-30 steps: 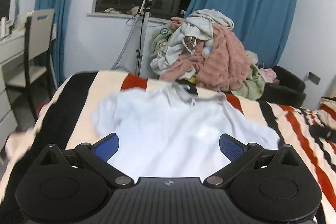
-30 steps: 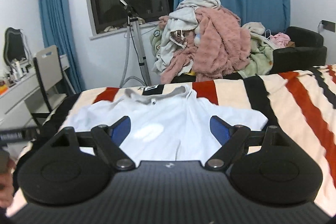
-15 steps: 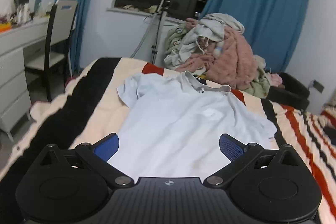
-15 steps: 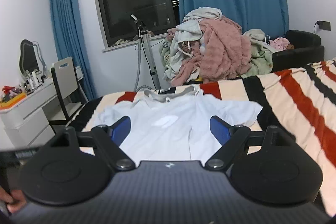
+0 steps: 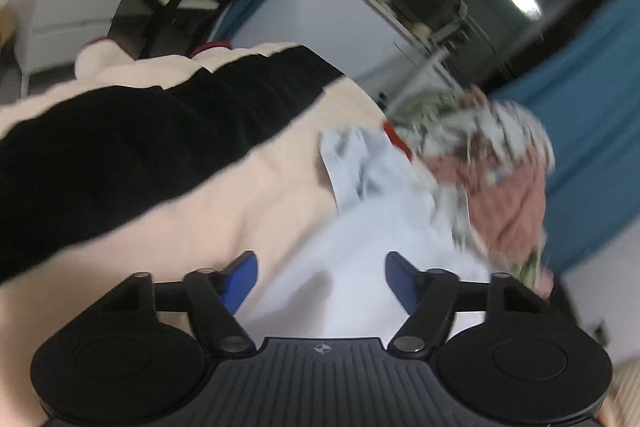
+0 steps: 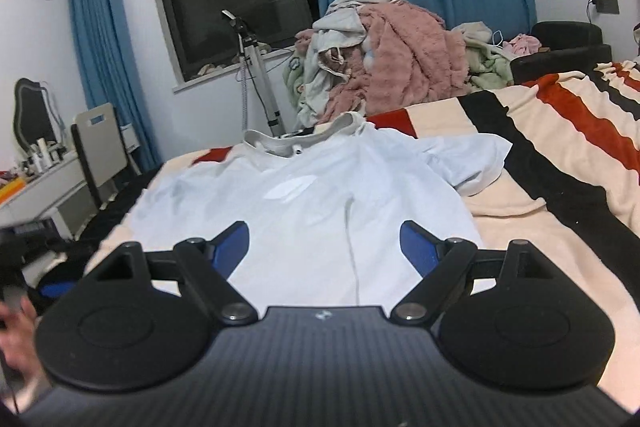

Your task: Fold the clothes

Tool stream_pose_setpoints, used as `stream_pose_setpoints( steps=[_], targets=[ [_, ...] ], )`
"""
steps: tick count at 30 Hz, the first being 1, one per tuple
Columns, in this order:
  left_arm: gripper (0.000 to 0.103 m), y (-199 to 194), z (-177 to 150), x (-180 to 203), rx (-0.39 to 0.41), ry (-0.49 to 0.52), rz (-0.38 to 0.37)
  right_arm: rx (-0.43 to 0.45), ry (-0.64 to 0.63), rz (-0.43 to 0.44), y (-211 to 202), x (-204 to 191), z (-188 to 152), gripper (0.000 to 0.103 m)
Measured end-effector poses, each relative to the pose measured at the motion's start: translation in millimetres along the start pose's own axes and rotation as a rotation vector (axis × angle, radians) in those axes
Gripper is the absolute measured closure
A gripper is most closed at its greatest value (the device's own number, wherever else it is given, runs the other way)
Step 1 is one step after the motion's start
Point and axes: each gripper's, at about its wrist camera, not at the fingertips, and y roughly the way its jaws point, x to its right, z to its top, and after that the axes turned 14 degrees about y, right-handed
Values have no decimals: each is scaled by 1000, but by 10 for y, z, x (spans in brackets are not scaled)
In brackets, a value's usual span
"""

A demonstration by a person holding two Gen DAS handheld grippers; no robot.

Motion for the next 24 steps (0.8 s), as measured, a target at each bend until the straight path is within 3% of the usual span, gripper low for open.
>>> stream_pose_setpoints(
  steps=[2, 4, 5, 11, 12, 13, 19, 22, 24],
  targets=[
    [55, 265, 90, -43, 10, -26, -23, -4, -1, 5, 112, 41, -37, 19],
    [72, 555, 137, -42, -6, -26, -12, -9, -1, 11, 225, 81, -75, 19],
    [75, 691, 155, -27, -16, -22, -9, -11, -2, 13, 281, 102, -93, 19],
    [75, 1128, 253, 8, 30, -19, -93, -26, -2, 26, 598, 212, -200, 19],
    [79, 1182, 266, -13, 34, -34, -102, -31, -1, 22, 618, 211, -210, 19],
    [92, 1231, 287, -38, 31, -48, -105, -35, 0, 19, 638, 210, -219, 19],
    [100, 1382, 610, -246, -10, -108, -129, -59, 3, -5, 752, 204, -265, 19],
    [101, 1409, 987, -275, -40, -55, -39, -60, -1, -20, 781, 214, -268, 19],
    [101, 1381, 1340, -186, -28, 44, 44, -62, -1, -27, 794, 219, -270, 19]
  ],
)
